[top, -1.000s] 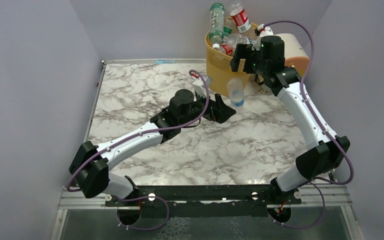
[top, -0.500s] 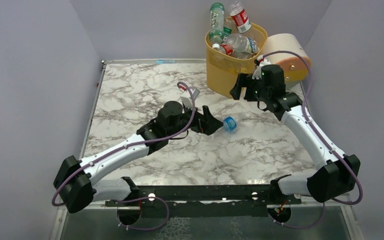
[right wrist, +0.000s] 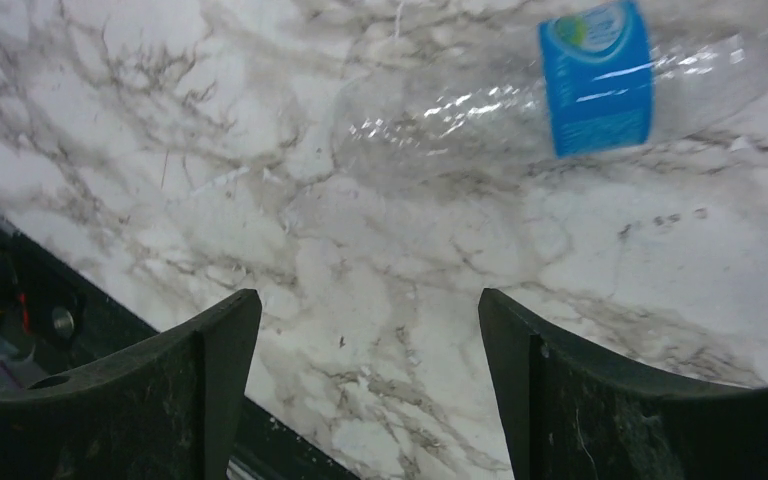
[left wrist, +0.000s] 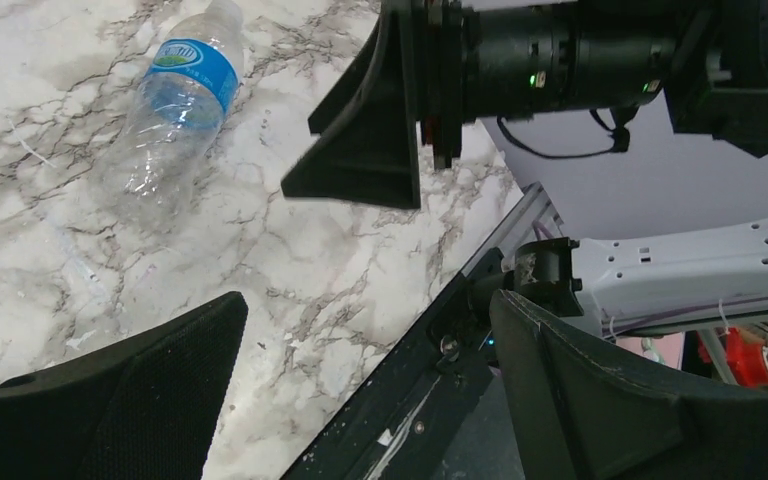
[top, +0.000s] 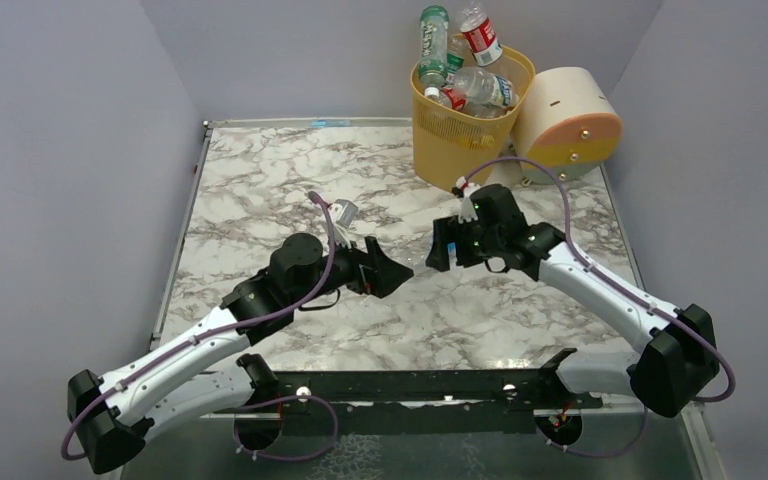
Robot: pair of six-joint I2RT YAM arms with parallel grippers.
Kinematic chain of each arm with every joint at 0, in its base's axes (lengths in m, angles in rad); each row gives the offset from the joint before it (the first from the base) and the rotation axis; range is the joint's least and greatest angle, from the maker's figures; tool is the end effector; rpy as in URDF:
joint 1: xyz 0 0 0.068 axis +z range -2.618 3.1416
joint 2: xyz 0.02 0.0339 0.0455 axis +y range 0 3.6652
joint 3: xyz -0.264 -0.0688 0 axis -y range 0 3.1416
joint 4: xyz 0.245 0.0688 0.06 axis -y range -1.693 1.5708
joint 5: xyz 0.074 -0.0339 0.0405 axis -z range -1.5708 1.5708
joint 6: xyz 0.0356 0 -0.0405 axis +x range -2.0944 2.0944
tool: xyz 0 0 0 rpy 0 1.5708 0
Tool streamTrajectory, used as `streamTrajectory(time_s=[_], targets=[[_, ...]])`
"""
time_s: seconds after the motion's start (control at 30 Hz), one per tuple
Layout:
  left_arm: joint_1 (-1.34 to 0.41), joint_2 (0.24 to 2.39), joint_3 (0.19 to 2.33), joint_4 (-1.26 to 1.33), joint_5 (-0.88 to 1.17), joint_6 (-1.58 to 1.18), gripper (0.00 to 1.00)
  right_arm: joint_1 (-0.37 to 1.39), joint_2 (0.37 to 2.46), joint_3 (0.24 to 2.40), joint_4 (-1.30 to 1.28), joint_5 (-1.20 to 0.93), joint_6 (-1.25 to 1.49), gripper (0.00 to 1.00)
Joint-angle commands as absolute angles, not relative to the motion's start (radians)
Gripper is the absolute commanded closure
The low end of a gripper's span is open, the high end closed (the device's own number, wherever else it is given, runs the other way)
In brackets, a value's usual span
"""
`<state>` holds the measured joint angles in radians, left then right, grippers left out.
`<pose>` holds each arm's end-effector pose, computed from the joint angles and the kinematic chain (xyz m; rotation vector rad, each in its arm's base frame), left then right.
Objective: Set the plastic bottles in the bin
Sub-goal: Pick up the plastic bottle at the center of the board.
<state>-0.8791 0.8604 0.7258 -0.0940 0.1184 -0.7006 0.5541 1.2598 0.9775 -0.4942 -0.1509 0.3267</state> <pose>0.1276 -0.1607 0.3154 0.2685 1.9578 -1.1956 0.2260 0.1462 0.2777 -0.3505 2.3935 0.5976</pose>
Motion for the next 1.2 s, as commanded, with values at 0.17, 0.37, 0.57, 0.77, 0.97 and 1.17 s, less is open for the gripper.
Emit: streamTrajectory(time_s=[0.17, 0.37, 0.57, 0.77, 0.97, 1.17], targets=[[-0.882, 0.71, 0.641, -0.186, 0.081, -0.76, 0.03, 0.614, 1.317, 0.988, -0.442, -0.098, 0.377, 0.12], [-0.881, 0.595, 0.541, -0.216, 0.072, -0.815, 0.03, 0.614, 1.416, 1.141, -0.511, -0.063, 0.255, 0.04], [-0.881, 0.546, 0.499, -0.22, 0.06, -0.84, 0.03, 0.614, 1.508, 1.214, -0.603, 0.003, 0.275, 0.01], [-0.882, 0.607, 0.534, -0.221, 0.058, -0.781, 0.02, 0.614, 1.482, 1.16, -0.601, 0.027, 0.464, 0.01], [-0.881, 0.656, 0.564, -0.21, 0.062, -0.741, 0.01, 0.607, 1.505, 1.165, -0.639, 0.086, 0.628, 0.01], [-0.882, 0.658, 0.563, -0.203, 0.064, -0.732, 0.01, 0.586, 1.574, 1.181, -0.635, 0.012, 0.762, 0.01]])
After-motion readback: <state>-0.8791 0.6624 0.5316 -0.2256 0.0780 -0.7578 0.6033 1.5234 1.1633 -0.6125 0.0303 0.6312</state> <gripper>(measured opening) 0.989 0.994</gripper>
